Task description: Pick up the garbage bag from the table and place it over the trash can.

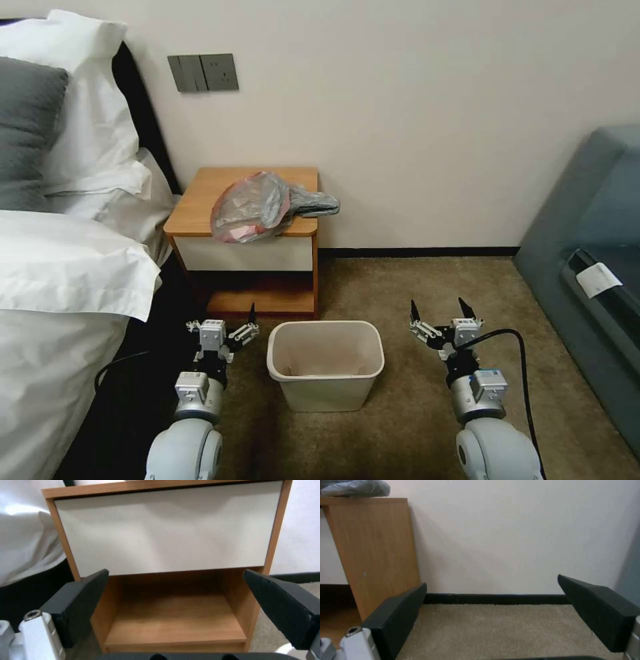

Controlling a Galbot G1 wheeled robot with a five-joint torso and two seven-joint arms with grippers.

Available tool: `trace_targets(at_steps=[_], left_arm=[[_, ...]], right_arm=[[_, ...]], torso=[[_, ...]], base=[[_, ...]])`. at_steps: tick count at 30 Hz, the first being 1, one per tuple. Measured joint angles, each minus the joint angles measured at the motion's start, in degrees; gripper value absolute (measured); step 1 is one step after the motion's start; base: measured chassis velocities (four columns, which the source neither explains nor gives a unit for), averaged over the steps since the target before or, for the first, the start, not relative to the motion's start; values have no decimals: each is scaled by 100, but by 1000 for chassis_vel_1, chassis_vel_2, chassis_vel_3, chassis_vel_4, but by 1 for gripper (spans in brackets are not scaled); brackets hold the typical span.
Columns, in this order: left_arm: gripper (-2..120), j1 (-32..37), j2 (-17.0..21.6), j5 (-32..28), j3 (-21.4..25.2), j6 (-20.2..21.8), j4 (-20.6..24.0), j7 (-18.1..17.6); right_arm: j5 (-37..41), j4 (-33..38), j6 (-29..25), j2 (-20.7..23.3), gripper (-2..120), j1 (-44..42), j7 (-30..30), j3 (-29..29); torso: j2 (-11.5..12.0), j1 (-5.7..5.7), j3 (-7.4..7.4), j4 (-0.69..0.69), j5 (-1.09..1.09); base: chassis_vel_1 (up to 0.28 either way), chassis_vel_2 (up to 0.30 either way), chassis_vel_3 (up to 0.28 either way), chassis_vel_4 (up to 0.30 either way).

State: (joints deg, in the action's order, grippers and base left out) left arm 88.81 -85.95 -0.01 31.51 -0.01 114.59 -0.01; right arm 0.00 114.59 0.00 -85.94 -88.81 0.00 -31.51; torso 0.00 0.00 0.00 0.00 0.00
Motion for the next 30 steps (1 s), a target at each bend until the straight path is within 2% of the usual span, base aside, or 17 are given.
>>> trace_targets(at_steps=[12,14,16,17,18,21,22,24,25,26,30], left_arm=[[100,35,12,-23,15,10,84,-3],[100,209,91,-204,131,59,477,-42],[100,253,112,-250,157,73,577,-52],[100,378,167,-379,234,111,854,-81],[100,378,167,-379,234,111,854,-81],[100,607,273,-626,381,180,1382,-131],[100,607,273,-626,381,180,1382,-131],[100,807,362,-832,505,244,1828,-176],[100,807,362,-832,505,244,1828,-176],[100,915,410,-940,571,276,2070,-200],[100,1081,481,-1123,644,286,2407,-212]], right_arm=[[9,73,22,-14,100,-20,-1,0],[66,275,88,-59,100,-84,-15,4],[94,371,119,-80,100,-114,-25,9],[181,662,217,-149,100,-205,-53,14],[181,662,217,-149,100,-205,-53,14],[356,1242,418,-289,100,-395,-114,36],[356,1242,418,-289,100,-395,-114,36],[507,1742,592,-408,100,-558,-165,57],[507,1742,592,-408,100,-558,-165,57],[585,2010,683,-474,100,-646,-194,68],[989,2457,1018,-572,100,-756,-192,150]], torso=[[0,0,0,0,-1],[0,0,0,-1,3],[0,0,0,0,1],[0,0,0,0,-1],[0,0,0,0,-1],[0,0,0,0,-1],[0,0,0,0,-1],[0,0,0,0,-1],[0,0,0,0,-1],[0,0,0,0,-1],[0,0,-1,0,-1]], base=[[0,0,0,0],[0,0,0,0],[0,0,0,0],[0,0,0,0],[0,0,0,0],[0,0,0,0],[0,0,0,0],[0,0,0,0],[0,0,0,0],[0,0,0,0],[0,0,0,0]])
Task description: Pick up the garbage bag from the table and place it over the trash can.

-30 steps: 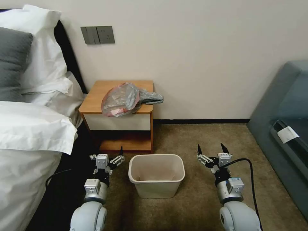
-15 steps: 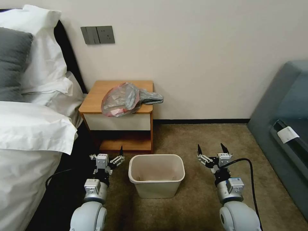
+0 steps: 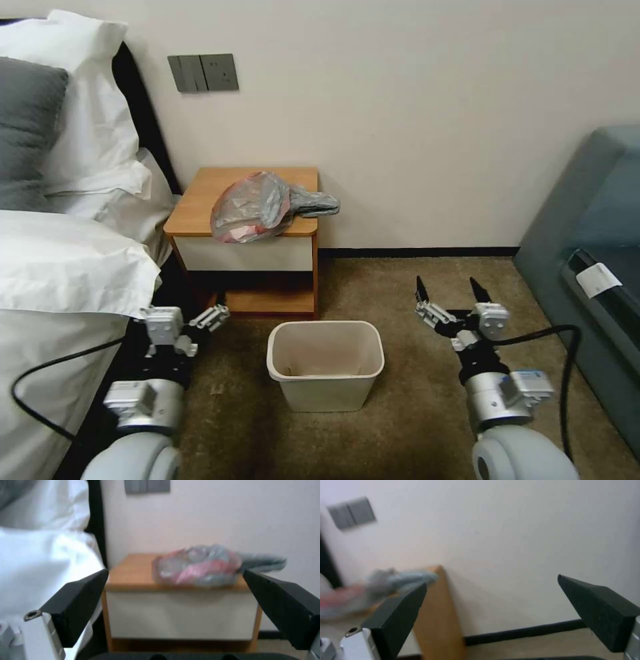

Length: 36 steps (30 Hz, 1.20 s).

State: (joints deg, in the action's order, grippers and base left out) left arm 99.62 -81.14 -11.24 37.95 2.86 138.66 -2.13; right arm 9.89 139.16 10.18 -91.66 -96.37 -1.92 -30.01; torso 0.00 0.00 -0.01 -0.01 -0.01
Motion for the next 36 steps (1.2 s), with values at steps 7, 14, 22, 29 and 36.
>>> trace_targets(at_steps=[7,14,22,29,36], left_arm=[[100,463,189,-510,164,-35,522,-24],[100,488,171,-505,137,-111,520,-44],[100,485,131,-466,161,-159,489,-51],[100,547,115,-477,276,-175,476,-51],[100,597,91,-543,384,-249,469,-50]], right_arm=[[740,262,438,-46,100,-45,95,96],[1069,204,555,-13,100,47,204,97],[1517,13,606,236,100,315,347,88],[3006,-105,1033,424,100,660,806,64],[4233,-380,1268,602,100,1199,1127,57]], torso=[[0,0,1,1,0],[0,0,1,1,0],[0,0,0,1,1],[0,0,0,0,1],[-1,0,0,0,1]], base=[[0,0,0,0],[0,0,0,0],[0,0,0,0],[0,0,0,0],[0,0,0,0]])
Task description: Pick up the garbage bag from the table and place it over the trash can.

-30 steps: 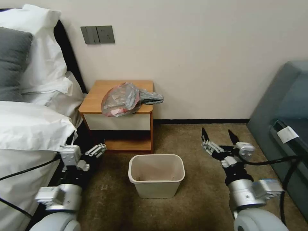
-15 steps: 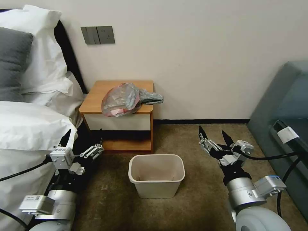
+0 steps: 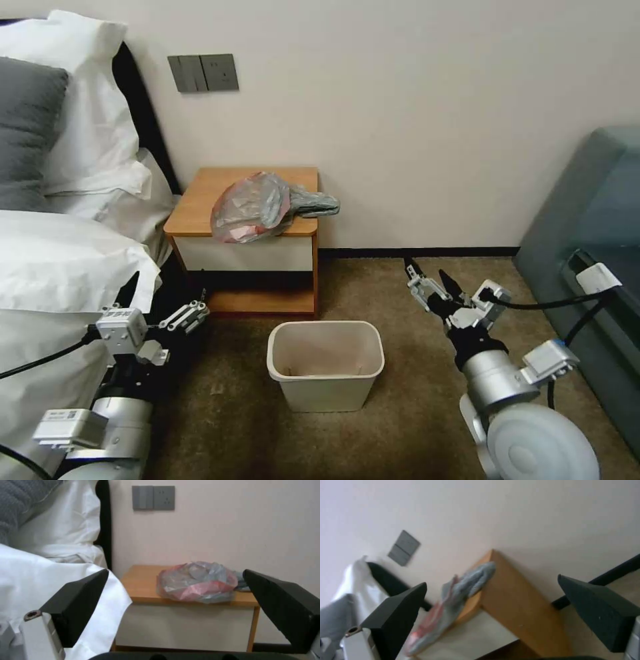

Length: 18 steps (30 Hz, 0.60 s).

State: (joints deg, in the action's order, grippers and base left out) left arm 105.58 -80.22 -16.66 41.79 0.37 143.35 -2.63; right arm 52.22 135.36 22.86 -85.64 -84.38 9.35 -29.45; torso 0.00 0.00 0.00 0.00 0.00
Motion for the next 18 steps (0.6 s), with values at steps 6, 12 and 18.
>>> trace_targets(at_steps=[6,12,18], left_arm=[[100,95,-1,-38,31,-99,-5,19],[100,183,103,-59,64,-189,-7,95],[100,199,127,-72,80,-237,-8,117]], right_arm=[[1371,-446,284,242,100,637,520,18],[2509,-968,451,301,100,1295,905,60],[3034,-1427,487,314,100,1791,1125,163]], torso=[[1,0,0,0,0],[0,0,0,0,0],[0,0,0,0,0]], base=[[0,0,0,0],[0,0,0,0],[0,0,0,0]])
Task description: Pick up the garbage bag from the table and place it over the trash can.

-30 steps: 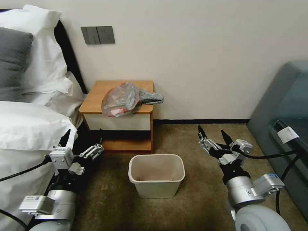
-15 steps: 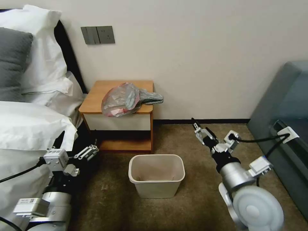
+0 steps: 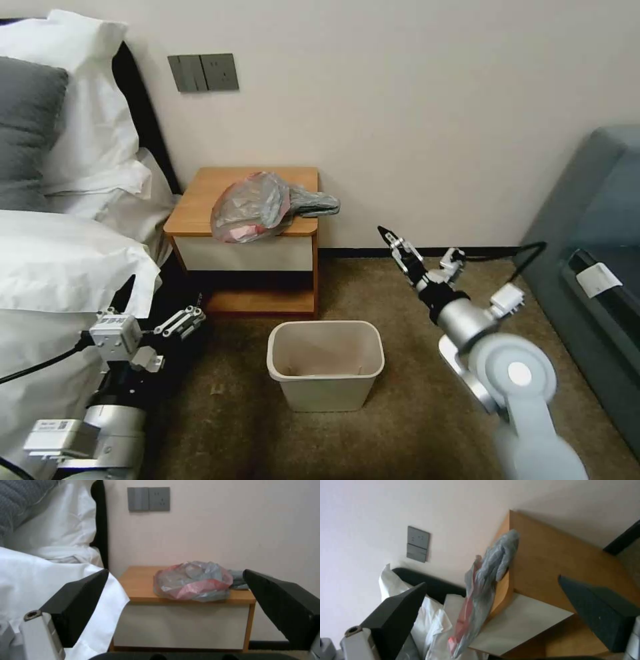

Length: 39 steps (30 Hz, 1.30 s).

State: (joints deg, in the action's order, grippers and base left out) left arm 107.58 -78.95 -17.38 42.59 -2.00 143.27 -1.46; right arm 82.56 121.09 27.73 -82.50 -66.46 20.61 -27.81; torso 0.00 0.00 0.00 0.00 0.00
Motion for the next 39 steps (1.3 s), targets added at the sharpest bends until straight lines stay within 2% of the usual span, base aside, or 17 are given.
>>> trace_targets(at_steps=[7,9,18,19,23,39], left_arm=[[100,12,-42,-9,64,-62,-2,17],[100,10,-52,-9,101,-93,-2,27],[100,69,47,-54,126,-217,-2,30],[100,70,70,-68,136,-246,-2,30],[100,153,66,-60,137,-314,-2,28],[100,286,50,-13,217,-405,-2,50]], right_arm=[[537,-706,-46,27,100,663,343,201],[816,-1070,-56,-57,100,917,420,232],[1211,-2269,-129,-436,100,1623,408,285],[1139,-2762,-144,-532,100,1990,266,380],[821,-3222,-152,-525,100,2295,-86,589],[416,-4611,-150,-666,100,3276,-620,847]], torso=[[0,0,0,0,0],[0,0,0,0,0],[0,0,0,0,0],[0,0,0,0,0],[0,0,0,1,0],[1,0,0,0,0]], base=[[0,0,0,0],[0,0,0,0],[0,0,0,0],[0,0,0,0],[0,0,0,0],[0,0,0,0]])
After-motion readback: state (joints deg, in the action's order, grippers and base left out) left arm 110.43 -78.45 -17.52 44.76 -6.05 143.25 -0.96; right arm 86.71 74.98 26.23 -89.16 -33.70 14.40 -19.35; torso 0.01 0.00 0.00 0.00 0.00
